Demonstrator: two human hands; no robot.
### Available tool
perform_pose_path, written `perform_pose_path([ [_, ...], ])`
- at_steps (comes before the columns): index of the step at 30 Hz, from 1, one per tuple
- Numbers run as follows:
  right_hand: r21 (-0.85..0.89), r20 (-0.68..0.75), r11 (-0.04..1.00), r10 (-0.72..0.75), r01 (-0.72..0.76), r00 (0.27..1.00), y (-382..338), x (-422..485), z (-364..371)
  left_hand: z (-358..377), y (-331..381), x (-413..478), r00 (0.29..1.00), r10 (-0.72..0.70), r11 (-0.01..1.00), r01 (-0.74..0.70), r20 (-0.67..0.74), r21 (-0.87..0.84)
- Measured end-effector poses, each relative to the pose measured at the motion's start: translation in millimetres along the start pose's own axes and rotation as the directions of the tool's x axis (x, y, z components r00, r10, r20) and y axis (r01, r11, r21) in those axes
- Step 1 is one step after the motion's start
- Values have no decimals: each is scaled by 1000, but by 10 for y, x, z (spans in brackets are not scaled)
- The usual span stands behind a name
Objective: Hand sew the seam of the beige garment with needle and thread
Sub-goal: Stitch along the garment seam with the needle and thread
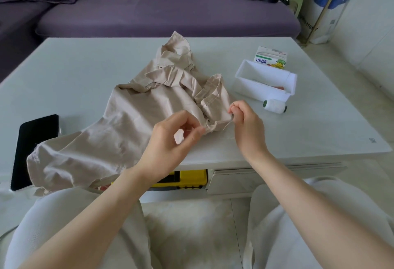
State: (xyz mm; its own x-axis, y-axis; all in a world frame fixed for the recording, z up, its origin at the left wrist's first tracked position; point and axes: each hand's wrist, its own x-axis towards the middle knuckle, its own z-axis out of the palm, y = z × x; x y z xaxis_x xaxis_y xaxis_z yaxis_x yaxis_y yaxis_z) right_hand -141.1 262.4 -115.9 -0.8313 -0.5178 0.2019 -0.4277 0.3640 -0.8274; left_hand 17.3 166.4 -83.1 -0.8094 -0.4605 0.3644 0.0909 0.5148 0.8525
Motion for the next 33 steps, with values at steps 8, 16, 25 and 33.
perform_pose_path([
  [8, -59, -40, 994, 86, -88, 996, 49, 42, -44, -60, 55, -21, 1000, -14, 966, 9, -18, -258],
  [16, -313, 27, 905, -294, 287, 956, 80, -71, -20, -61, 29, -36, 999, -7, 996, 2, -48, -91],
  [25, 328, 401, 945, -148, 9, 904, -307, -418, -20, 51, -84, 20, 999, 40, 984, -44, 29, 170],
  [33, 338, 274, 940, -140, 42, 951, -276, -289, -68, 87, -110, 32, 1000, -15, 980, 9, 26, 198],
])
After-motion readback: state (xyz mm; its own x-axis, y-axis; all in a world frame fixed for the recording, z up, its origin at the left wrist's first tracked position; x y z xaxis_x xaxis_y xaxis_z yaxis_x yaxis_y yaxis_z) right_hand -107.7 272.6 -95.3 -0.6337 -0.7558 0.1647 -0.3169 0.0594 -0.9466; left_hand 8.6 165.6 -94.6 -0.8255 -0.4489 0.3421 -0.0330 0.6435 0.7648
